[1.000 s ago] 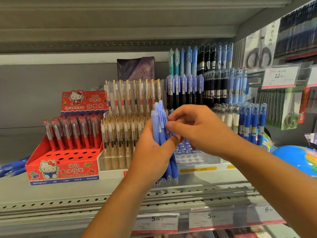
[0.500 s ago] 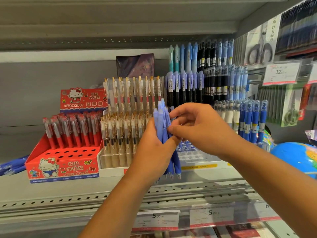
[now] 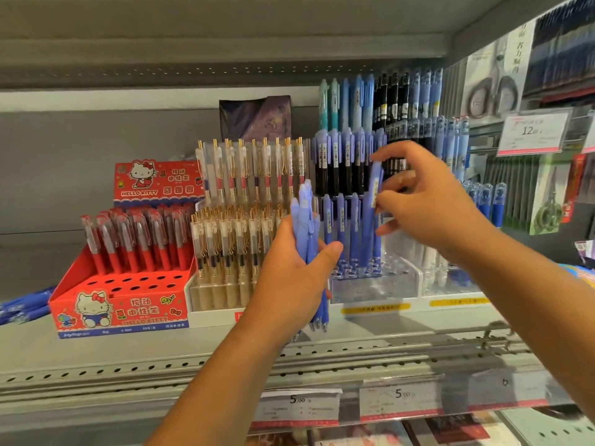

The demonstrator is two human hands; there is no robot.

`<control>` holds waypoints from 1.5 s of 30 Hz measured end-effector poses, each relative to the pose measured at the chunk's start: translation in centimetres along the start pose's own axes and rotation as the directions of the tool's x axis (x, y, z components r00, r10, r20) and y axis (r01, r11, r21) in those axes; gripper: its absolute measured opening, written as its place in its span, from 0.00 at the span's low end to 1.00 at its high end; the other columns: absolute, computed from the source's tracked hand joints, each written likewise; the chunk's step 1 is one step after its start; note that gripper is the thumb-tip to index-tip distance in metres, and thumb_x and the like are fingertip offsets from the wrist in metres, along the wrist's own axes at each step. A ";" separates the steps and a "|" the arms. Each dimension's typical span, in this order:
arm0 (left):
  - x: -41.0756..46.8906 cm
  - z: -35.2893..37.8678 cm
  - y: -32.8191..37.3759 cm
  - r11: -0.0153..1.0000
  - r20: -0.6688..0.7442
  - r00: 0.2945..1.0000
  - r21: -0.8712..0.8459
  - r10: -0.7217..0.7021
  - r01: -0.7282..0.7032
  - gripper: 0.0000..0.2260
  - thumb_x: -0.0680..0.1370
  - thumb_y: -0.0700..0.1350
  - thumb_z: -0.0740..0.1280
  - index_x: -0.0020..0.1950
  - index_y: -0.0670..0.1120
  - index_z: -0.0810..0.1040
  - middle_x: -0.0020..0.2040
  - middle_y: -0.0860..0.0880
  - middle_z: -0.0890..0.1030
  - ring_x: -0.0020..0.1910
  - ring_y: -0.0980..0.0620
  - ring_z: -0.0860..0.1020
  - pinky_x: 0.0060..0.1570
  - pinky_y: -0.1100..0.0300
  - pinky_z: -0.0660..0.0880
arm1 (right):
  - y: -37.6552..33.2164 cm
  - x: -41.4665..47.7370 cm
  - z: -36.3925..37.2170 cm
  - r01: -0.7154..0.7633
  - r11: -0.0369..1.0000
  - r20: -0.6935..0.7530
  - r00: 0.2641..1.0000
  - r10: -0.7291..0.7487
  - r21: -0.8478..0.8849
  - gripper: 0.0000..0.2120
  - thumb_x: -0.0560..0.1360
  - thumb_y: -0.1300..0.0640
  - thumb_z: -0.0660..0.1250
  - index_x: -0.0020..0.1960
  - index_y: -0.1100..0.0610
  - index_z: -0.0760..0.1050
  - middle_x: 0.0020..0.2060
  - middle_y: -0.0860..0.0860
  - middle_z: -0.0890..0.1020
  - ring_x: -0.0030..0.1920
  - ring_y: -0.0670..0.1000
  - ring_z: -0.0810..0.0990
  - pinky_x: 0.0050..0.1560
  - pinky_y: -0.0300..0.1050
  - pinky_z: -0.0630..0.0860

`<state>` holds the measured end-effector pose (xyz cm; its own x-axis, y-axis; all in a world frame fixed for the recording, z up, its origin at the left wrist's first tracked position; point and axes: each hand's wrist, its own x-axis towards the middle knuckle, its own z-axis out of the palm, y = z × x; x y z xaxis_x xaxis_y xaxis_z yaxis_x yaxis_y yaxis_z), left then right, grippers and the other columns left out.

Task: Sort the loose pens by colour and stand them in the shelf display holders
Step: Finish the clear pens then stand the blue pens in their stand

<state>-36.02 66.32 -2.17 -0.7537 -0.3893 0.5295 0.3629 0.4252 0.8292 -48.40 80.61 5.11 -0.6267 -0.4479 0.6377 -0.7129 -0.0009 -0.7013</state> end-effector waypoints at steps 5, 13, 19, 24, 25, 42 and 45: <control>0.1 0.0 -0.2 1.000 -0.013 1.000 0.027 -0.008 0.008 0.19 0.80 0.49 0.67 0.56 0.73 0.64 0.45 0.79 0.75 0.41 0.68 0.79 0.37 0.66 0.80 | 1.5 0.7 -1.0 0.099 0.921 -0.091 0.986 -0.143 -0.377 0.23 0.77 0.68 0.61 0.63 0.44 0.69 0.41 0.51 0.79 0.37 0.55 0.83 0.32 0.48 0.81; 0.1 0.2 -0.2 1.000 -0.022 1.000 0.019 -0.019 0.019 0.28 0.80 0.49 0.68 0.76 0.63 0.59 0.53 0.71 0.73 0.42 0.63 0.80 0.36 0.65 0.80 | 2.6 0.6 -0.1 0.113 0.815 -0.064 0.981 -0.181 -0.568 0.23 0.78 0.68 0.59 0.69 0.48 0.66 0.42 0.56 0.80 0.38 0.57 0.80 0.42 0.59 0.80; 0.1 0.2 -0.1 0.999 -0.033 0.999 0.031 -0.022 0.023 0.25 0.80 0.49 0.67 0.74 0.61 0.63 0.53 0.64 0.76 0.35 0.62 0.79 0.34 0.65 0.79 | 3.3 0.8 0.2 0.068 0.718 -0.017 0.994 -0.111 -0.692 0.20 0.78 0.65 0.61 0.70 0.55 0.68 0.44 0.57 0.79 0.38 0.57 0.76 0.41 0.56 0.79; 0.0 0.2 -0.1 0.999 -0.037 0.999 0.036 -0.029 0.030 0.26 0.80 0.49 0.68 0.75 0.62 0.62 0.49 0.70 0.76 0.35 0.62 0.79 0.36 0.62 0.81 | 2.9 0.9 0.4 0.118 0.640 -0.004 0.983 -0.186 -0.759 0.09 0.78 0.61 0.67 0.58 0.62 0.75 0.42 0.56 0.75 0.40 0.59 0.75 0.44 0.56 0.78; 0.0 0.2 0.0 0.999 -0.037 0.999 0.029 -0.029 0.030 0.26 0.80 0.49 0.68 0.75 0.62 0.62 0.50 0.70 0.76 0.35 0.61 0.79 0.35 0.63 0.81 | 2.8 0.9 0.4 0.119 0.624 0.000 0.982 -0.186 -0.772 0.08 0.78 0.63 0.67 0.56 0.63 0.75 0.41 0.56 0.75 0.40 0.60 0.75 0.43 0.56 0.78; -0.3 0.4 0.7 1.000 -0.024 1.000 0.005 -0.020 0.020 0.25 0.80 0.49 0.67 0.75 0.61 0.63 0.58 0.65 0.75 0.39 0.60 0.81 0.35 0.65 0.80 | 3.0 0.6 1.3 0.088 0.437 0.079 0.996 -0.039 -0.895 0.19 0.76 0.72 0.62 0.66 0.65 0.70 0.48 0.59 0.76 0.40 0.61 0.76 0.37 0.50 0.70; -0.2 0.3 0.7 1.000 -0.020 1.000 -0.014 -0.017 0.016 0.21 0.80 0.47 0.67 0.72 0.58 0.67 0.54 0.58 0.77 0.33 0.62 0.79 0.33 0.64 0.79 | 2.7 0.2 1.6 0.080 0.462 0.061 0.997 -0.057 -0.883 0.21 0.79 0.66 0.62 0.71 0.63 0.66 0.66 0.62 0.69 0.48 0.65 0.79 0.42 0.53 0.76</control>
<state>-35.80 66.96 -1.73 -0.7484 -0.4127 0.5193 0.3580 0.4077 0.8400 -49.89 79.07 2.83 -0.5649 -0.5009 0.6557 -0.6577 0.7532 0.0088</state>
